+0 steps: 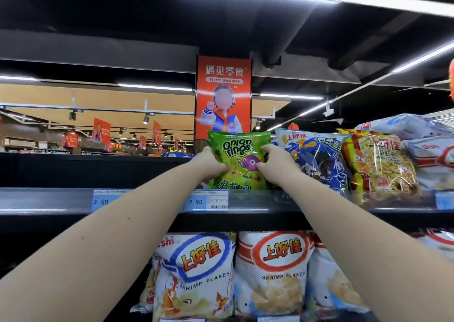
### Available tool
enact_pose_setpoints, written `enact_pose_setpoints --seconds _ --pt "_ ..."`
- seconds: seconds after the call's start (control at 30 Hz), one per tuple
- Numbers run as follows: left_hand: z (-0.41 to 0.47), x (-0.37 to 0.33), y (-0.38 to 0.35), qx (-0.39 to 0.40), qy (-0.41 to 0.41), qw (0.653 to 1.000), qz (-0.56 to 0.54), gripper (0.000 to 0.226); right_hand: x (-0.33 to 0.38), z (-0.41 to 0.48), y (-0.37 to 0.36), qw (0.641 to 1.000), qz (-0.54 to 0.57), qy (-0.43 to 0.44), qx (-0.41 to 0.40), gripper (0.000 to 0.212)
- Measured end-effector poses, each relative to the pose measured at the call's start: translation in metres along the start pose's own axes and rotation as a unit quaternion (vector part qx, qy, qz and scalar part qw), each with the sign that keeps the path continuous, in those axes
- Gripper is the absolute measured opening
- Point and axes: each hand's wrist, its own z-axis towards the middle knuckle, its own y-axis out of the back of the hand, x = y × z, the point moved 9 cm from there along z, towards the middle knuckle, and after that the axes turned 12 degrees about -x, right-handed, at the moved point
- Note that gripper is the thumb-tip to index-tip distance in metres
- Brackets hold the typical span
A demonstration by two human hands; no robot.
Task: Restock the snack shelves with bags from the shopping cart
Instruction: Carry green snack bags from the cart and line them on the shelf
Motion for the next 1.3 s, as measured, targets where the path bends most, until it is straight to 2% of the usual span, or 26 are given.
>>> enact_pose_setpoints --seconds 0.07,0.17,0.33,0.43,0.5,0.67,0.77,0.9,1.0,1.17,1.3 --pt "-0.001 -0.008 0.016 -0.068 -0.052 0.995 0.049 0.07 0.007 -0.002 0.011 0.998 0.008 0.028 -0.049 0.055" --pt "-0.014 -0.035 0.033 -0.146 -0.153 0.973 0.093 0.059 0.024 -0.01 0.023 0.992 -0.014 0.093 -0.085 0.046" --pt "-0.064 -0.088 0.022 -0.161 -0.282 0.925 0.198 0.032 0.034 -0.035 0.047 0.956 -0.155 0.196 -0.156 0.023" --pt "-0.097 -0.11 0.003 -0.168 -0.318 0.905 0.226 0.036 0.025 -0.06 0.072 0.926 -0.223 0.225 -0.205 0.016" --pt "-0.121 -0.122 -0.01 -0.19 -0.344 0.896 0.209 0.038 0.012 -0.079 0.091 0.91 -0.256 0.231 -0.229 0.02" --pt "-0.172 -0.145 -0.065 -0.219 -0.404 0.885 0.078 0.03 -0.046 -0.129 0.14 0.894 -0.312 0.19 -0.26 0.02" --pt "-0.204 -0.16 -0.112 -0.19 -0.427 0.884 0.02 0.03 -0.09 -0.163 0.163 0.883 -0.375 0.147 -0.24 0.029" --pt "-0.265 -0.188 -0.172 -0.133 -0.466 0.874 -0.034 0.029 -0.151 -0.217 0.194 0.858 -0.469 0.073 -0.194 0.023" --pt "-0.317 -0.211 -0.215 -0.09 -0.488 0.866 -0.064 0.03 -0.193 -0.264 0.224 0.852 -0.495 0.014 -0.168 0.028" --pt "-0.411 -0.24 -0.286 0.023 -0.484 0.868 -0.107 0.026 -0.253 -0.349 0.275 0.808 -0.561 -0.074 -0.165 0.033" --pt "-0.492 -0.264 -0.343 0.123 -0.491 0.853 -0.125 0.029 -0.315 -0.414 0.321 0.79 -0.58 -0.139 -0.14 0.036"
